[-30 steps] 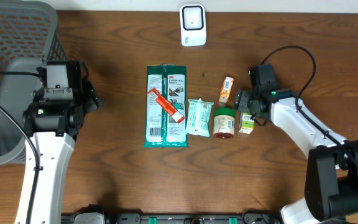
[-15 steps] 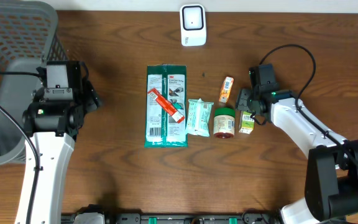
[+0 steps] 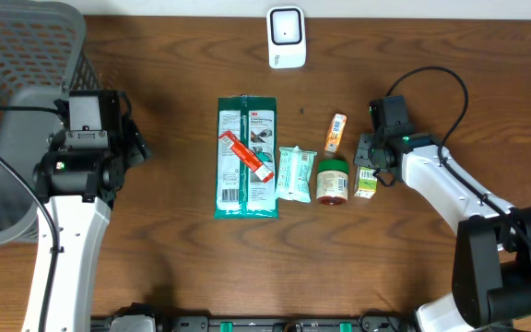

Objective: Scan the item barcode
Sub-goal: 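Close the right gripper on the tea box top and lift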

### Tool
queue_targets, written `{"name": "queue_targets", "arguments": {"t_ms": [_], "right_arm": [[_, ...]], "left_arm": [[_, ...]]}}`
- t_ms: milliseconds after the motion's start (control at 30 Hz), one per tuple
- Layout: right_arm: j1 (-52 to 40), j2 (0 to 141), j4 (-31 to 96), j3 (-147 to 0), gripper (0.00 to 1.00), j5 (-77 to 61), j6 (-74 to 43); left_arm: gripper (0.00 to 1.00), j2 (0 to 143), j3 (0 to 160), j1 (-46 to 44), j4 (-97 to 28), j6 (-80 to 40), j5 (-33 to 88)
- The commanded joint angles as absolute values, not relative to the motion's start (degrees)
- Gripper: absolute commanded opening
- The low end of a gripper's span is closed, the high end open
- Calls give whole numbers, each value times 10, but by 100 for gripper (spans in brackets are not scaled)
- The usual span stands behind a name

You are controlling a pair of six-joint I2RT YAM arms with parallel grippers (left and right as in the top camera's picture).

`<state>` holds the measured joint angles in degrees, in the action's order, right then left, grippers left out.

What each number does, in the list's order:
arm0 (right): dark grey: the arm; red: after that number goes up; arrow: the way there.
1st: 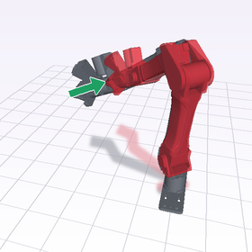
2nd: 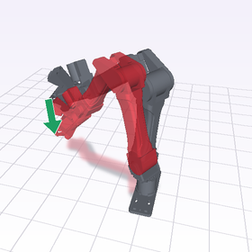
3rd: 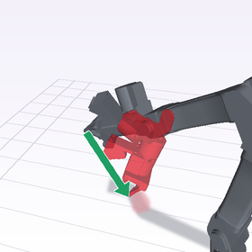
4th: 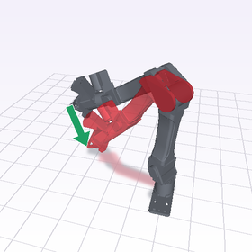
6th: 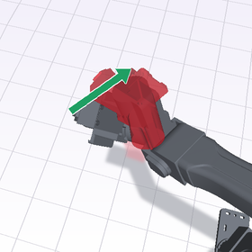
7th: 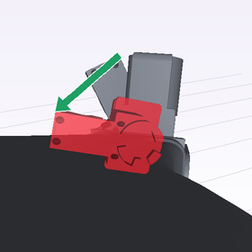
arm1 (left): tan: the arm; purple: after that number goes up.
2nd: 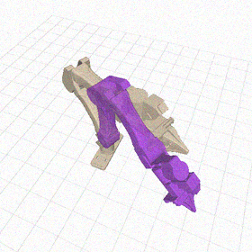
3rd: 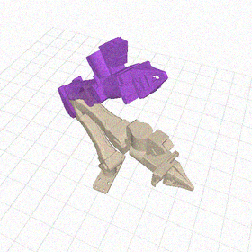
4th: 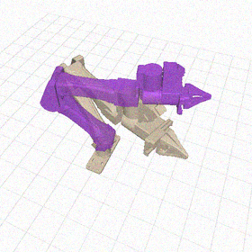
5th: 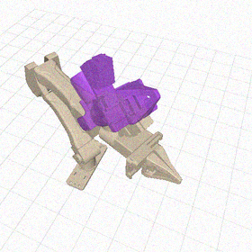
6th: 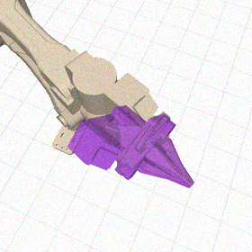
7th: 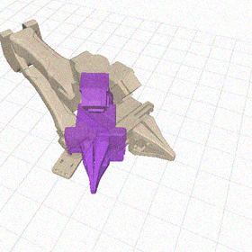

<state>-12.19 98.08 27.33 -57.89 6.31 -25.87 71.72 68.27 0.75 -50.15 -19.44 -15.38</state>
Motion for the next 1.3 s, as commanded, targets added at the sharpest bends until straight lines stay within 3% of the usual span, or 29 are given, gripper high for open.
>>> {"name": "queue_targets", "arguments": {"t_ms": [0,100,633,933,1167,1267], "right_arm": [[-121,978,275,-582,44,75,-256],[-120,978,278,-582,37,75,-256],[-120,969,281,-583,34,74,-230],[-120,868,276,-587,32,77,-177],[-120,820,267,-587,32,201,-177],[-120,821,243,-587,27,257,-193]], "left_arm": [[87,715,689,11,-503,-189,-161],[87,715,689,11,-503,-189,-161],[87,715,689,11,-503,-189,-161],[87,715,689,11,-503,-189,-161],[87,715,689,11,-503,-189,-161],[87,715,689,11,-503,-189,-161]]}}
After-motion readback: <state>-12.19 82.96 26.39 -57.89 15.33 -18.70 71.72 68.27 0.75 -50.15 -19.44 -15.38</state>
